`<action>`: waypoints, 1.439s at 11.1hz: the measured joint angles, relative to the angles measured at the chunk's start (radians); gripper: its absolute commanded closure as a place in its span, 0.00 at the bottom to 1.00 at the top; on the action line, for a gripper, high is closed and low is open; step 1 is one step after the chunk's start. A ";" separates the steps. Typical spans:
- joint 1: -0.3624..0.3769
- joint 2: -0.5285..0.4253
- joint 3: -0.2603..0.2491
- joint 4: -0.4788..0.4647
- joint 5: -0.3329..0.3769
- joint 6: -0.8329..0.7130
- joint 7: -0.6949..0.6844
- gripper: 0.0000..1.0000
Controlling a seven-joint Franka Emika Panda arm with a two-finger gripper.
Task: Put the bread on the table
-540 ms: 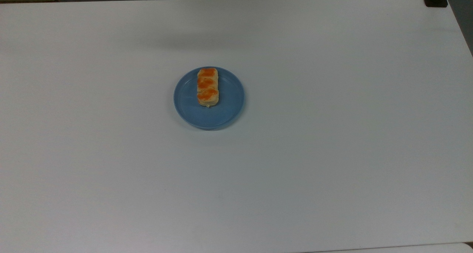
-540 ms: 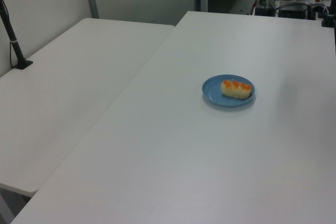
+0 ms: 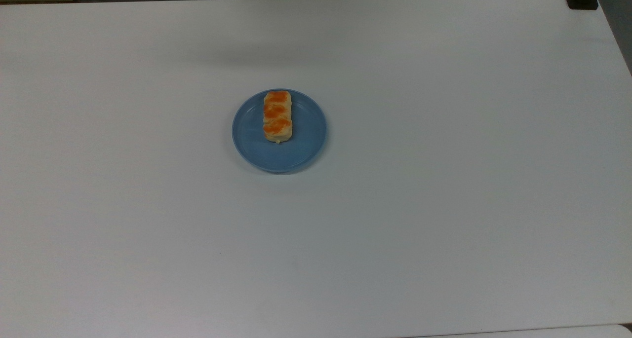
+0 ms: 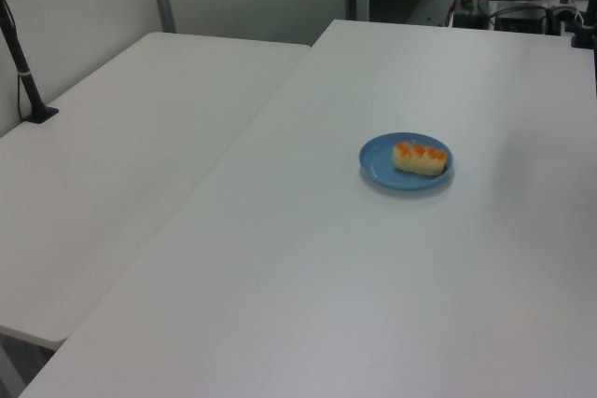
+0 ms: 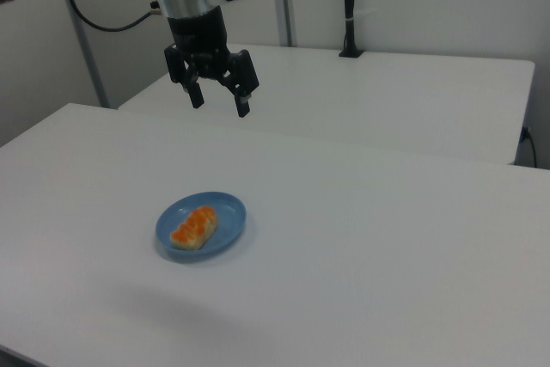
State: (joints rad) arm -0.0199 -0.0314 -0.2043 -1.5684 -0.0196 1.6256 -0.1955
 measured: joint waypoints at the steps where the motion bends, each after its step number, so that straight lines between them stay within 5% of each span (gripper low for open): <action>1: 0.000 0.000 0.000 0.000 0.000 0.000 0.000 0.00; 16: 0.007 0.078 0.064 -0.025 -0.002 -0.046 -0.018 0.00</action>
State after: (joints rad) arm -0.0127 0.0466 -0.1403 -1.5937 -0.0213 1.5795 -0.2134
